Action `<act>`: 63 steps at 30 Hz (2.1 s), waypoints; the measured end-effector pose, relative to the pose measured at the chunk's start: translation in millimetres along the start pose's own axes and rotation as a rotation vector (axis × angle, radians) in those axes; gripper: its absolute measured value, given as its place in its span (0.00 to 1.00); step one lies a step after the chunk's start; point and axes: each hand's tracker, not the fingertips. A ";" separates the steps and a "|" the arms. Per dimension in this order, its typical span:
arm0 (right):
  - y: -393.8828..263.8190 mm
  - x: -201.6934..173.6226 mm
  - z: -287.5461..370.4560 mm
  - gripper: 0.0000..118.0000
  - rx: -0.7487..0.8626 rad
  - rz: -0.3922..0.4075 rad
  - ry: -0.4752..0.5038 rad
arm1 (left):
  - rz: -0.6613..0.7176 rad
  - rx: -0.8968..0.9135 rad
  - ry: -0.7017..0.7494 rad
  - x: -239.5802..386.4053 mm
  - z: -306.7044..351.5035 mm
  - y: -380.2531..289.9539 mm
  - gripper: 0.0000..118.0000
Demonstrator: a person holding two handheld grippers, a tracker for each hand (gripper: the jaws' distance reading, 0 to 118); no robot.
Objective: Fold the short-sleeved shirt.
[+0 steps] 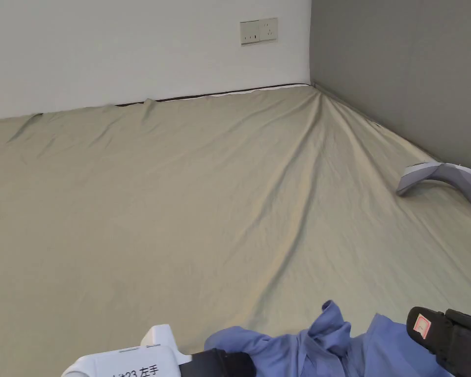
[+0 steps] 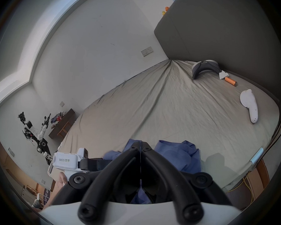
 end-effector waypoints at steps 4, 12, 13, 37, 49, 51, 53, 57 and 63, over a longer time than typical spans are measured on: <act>3.3 -2.2 -13.0 0.00 -0.029 0.004 -0.021 | 0.194 0.107 -0.143 -19.7 19.3 0.9 0.16; 4.7 -34.9 -51.7 0.00 -0.057 0.034 0.062 | -0.023 0.275 0.106 -18.7 159.5 25.7 0.15; 2.6 -40.1 -59.2 0.00 -0.061 0.033 0.089 | -0.012 0.305 0.197 -21.2 180.6 26.2 0.15; -8.4 -58.1 -44.5 0.00 -0.113 0.061 0.161 | -0.297 0.050 0.284 58.0 25.3 8.1 0.97; -11.7 -86.0 -54.7 0.00 -0.109 0.093 0.242 | -0.318 0.381 0.241 49.2 151.9 -7.7 0.04; -13.8 -89.5 -54.5 0.00 -0.116 0.100 0.251 | -0.326 0.313 0.268 42.5 135.6 -10.6 0.04; -16.2 -91.9 -53.7 0.00 -0.124 0.108 0.258 | -0.305 0.243 0.252 34.8 112.4 -12.9 0.04; -20.2 -92.5 -50.6 0.00 -0.137 0.116 0.246 | -0.316 0.108 0.178 18.6 47.0 -17.2 0.03; -25.6 -93.0 -58.0 0.00 -0.166 0.137 0.251 | -0.329 0.112 0.209 13.2 30.1 -18.6 0.00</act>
